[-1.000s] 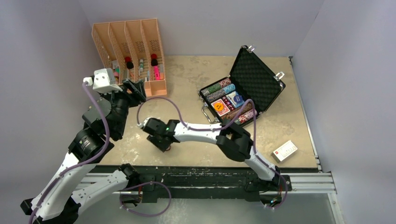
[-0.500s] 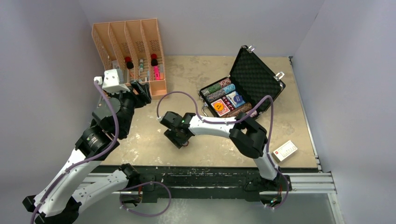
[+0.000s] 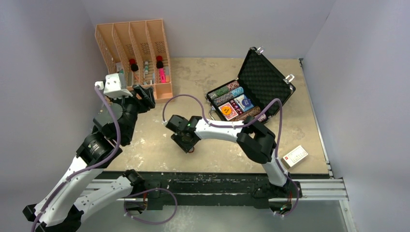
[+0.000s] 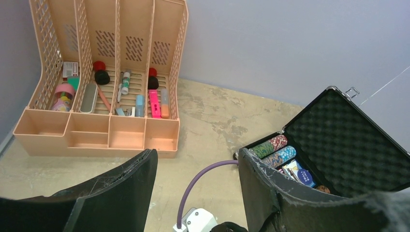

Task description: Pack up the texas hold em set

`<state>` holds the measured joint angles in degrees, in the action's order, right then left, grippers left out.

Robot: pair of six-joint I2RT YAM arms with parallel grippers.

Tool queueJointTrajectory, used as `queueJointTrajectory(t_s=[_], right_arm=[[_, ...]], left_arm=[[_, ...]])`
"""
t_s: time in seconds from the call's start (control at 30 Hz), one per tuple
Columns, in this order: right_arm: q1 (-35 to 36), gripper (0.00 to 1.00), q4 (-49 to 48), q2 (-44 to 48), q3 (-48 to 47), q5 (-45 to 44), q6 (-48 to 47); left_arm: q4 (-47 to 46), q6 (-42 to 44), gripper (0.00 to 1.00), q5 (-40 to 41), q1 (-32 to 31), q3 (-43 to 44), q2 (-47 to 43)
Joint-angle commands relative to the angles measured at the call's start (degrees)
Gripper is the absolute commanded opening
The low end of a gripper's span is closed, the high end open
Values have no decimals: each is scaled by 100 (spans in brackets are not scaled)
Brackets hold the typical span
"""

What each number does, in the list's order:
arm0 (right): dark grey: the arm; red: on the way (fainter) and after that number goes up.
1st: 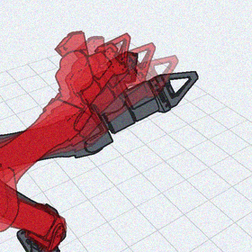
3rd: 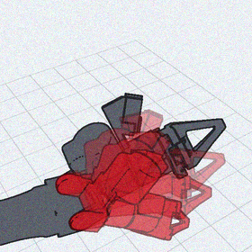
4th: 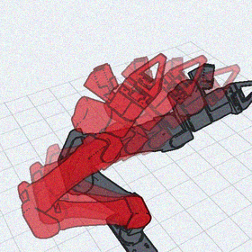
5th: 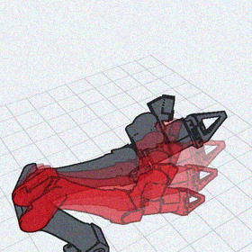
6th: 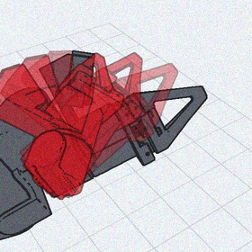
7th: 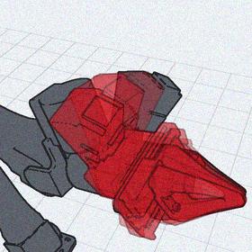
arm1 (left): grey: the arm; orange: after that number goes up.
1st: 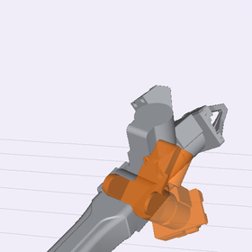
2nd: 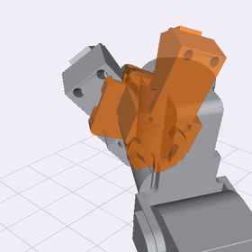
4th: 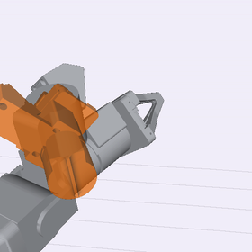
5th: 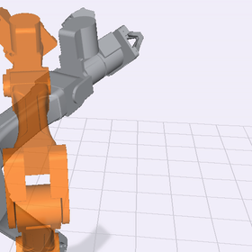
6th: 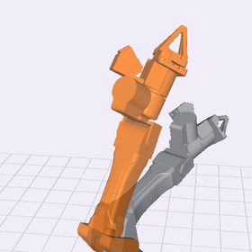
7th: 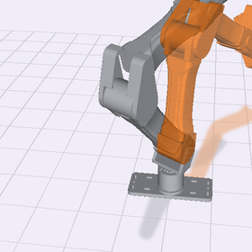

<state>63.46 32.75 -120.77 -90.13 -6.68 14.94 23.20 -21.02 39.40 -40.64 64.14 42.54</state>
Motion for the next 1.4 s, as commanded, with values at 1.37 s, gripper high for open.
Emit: queueJointTrajectory(t_s=[1.37], right_arm=[[-1994,40,-2904,3261,2402,869,3389]], left_arm=[[-4425,-2266,69,-3802,-7,-3434,2022]])
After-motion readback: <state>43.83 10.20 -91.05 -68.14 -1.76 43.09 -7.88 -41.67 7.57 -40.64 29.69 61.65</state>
